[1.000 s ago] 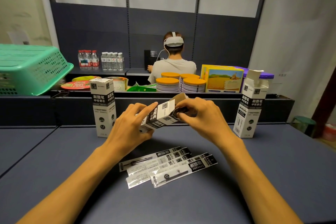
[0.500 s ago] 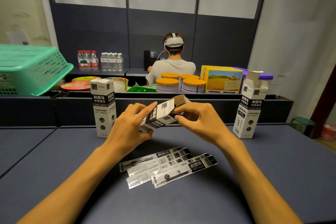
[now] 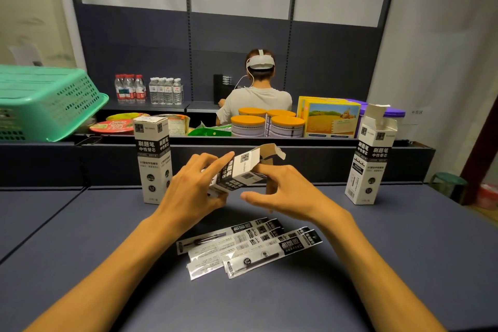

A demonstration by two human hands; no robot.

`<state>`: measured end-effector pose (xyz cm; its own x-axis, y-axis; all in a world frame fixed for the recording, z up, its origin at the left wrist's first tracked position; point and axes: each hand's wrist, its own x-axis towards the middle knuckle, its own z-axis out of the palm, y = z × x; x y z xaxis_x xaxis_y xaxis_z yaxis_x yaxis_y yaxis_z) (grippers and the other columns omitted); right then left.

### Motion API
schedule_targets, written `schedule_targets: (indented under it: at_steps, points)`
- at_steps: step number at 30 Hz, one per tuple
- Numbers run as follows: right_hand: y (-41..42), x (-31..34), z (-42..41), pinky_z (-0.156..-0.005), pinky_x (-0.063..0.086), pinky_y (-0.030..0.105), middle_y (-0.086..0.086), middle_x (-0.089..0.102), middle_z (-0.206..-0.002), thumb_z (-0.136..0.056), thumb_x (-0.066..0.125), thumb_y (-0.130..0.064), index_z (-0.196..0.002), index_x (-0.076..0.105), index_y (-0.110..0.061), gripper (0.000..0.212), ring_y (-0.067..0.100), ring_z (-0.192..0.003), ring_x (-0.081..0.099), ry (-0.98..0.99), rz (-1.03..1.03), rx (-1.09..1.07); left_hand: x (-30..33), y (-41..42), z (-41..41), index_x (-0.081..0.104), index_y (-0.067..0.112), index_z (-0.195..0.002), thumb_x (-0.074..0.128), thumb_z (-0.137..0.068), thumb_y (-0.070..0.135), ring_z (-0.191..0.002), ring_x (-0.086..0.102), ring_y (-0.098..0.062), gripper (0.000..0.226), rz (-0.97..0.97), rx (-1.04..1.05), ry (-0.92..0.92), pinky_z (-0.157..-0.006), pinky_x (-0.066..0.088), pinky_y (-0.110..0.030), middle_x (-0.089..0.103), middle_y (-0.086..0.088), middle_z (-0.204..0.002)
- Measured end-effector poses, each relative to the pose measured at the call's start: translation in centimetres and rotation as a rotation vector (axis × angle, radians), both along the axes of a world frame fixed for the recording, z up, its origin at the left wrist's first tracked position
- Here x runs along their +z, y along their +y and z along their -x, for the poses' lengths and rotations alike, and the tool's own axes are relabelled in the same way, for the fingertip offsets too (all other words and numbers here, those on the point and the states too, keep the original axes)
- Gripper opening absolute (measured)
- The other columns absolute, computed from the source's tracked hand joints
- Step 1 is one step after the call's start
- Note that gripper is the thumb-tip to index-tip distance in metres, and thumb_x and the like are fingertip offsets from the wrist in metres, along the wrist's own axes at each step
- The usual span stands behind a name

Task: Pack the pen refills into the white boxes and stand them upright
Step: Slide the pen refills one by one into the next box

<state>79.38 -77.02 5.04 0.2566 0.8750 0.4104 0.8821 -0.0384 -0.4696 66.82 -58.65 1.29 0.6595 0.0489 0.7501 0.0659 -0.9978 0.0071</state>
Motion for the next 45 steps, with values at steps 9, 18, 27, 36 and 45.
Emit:
schedule_targets:
  at_steps: [9, 18, 27, 36, 45]
  points:
    - [-1.4, 1.2, -0.7, -0.059, 0.052, 0.021, -0.011, 0.065, -0.107, -0.084, 0.071, -0.022, -0.115, 0.064, -0.022, 0.031, 0.012, -0.068, 0.062, 0.03, -0.292, -0.038, 0.0, 0.3, 0.1, 0.041, 0.02, -0.143, 0.086, -0.063, 0.021, -0.097, 0.052, -0.019, 0.092, 0.03, 0.015, -0.01, -0.06, 0.056, -0.036, 0.055, -0.005, -0.113]
    - [-1.1, 0.6, -1.1, -0.059, 0.055, 0.026, -0.012, 0.067, -0.101, -0.083, 0.072, -0.028, -0.105, 0.068, -0.024, 0.022, 0.013, -0.065, 0.063, 0.001, -0.245, -0.076, 0.0, 0.5, 0.1, 0.041, 0.019, -0.144, 0.085, -0.064, 0.023, -0.099, 0.05, -0.017, 0.091, 0.041, 0.033, -0.01, -0.061, 0.055, -0.033, 0.055, -0.004, -0.114]
    - [-0.7, 0.4, -0.6, -0.066, 0.056, 0.022, -0.015, 0.063, -0.11, -0.084, 0.071, -0.028, -0.123, 0.061, -0.026, 0.04, 0.008, -0.073, 0.065, 0.01, -0.187, -0.049, 0.0, 0.4, 0.1, 0.04, 0.02, -0.144, 0.086, -0.064, 0.023, -0.099, 0.05, -0.017, 0.093, 0.036, 0.018, -0.006, -0.06, 0.056, -0.034, 0.055, -0.005, -0.114]
    - [0.2, -0.4, -0.1, -0.07, 0.053, 0.023, -0.007, 0.057, -0.134, -0.087, 0.066, -0.042, -0.138, 0.05, -0.029, 0.055, 0.008, -0.072, 0.061, -0.023, 0.029, -0.012, 0.1, -0.2, 0.1, 0.046, 0.014, -0.141, 0.089, -0.059, 0.018, -0.093, 0.056, -0.022, 0.093, -0.036, -0.001, 0.015, -0.062, 0.051, -0.026, 0.057, -0.009, -0.109]
    - [-1.1, 1.0, -0.3, -0.073, 0.058, 0.026, -0.011, 0.066, -0.109, -0.088, 0.069, -0.021, -0.121, 0.061, -0.024, 0.034, 0.01, -0.081, 0.068, 0.106, -0.219, 0.018, 0.2, 0.4, 0.3, 0.04, 0.019, -0.145, 0.085, -0.065, 0.021, -0.099, 0.05, -0.018, 0.092, 0.05, 0.01, -0.003, -0.061, 0.054, -0.033, 0.055, -0.004, -0.115]
